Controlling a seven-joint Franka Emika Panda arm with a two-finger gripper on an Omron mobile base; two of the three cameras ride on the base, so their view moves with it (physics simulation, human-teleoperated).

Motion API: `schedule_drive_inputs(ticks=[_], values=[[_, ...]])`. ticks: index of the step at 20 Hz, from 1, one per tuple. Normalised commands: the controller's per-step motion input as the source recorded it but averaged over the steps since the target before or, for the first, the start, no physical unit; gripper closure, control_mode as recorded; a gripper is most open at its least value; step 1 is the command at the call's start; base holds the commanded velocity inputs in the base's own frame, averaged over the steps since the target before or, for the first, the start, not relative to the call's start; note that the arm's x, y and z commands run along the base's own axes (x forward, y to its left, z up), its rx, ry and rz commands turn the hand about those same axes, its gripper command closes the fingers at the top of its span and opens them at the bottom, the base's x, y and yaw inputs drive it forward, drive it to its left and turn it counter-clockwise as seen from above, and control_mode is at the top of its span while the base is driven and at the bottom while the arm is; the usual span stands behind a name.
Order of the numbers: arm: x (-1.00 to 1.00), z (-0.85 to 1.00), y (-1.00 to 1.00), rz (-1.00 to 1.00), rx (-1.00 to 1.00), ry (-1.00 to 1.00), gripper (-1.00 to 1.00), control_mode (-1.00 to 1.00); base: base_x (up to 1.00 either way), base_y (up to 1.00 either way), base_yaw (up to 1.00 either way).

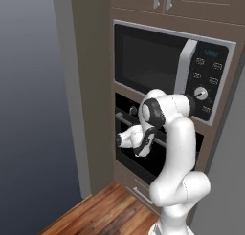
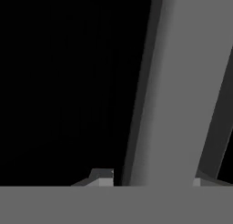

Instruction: Take the baked cake out of the oven and place it on the plate for cooling. Then close the oven door.

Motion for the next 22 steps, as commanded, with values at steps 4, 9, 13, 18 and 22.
schedule_drive_inputs(ticks=[4,9,13,18,22], values=[[-0.38,-0.59,0.64,0.0,0.06,0.26,1.0,-1.0,0.0,0.0,0.0],[-0.54,-0.67,0.72,0.0,0.05,0.25,1.0,-1.0,0.0,0.0,0.0],[-0.66,-0.8,0.7,0.0,0.04,0.22,1.0,-1.0,0.0,0.0,0.0],[-0.69,-0.94,0.6,0.0,0.03,0.19,1.0,-1.0,0.0,0.0,0.0],[-0.72,-1.0,0.48,0.0,0.0,0.1,1.0,-1.0,0.0,0.0,0.0]])
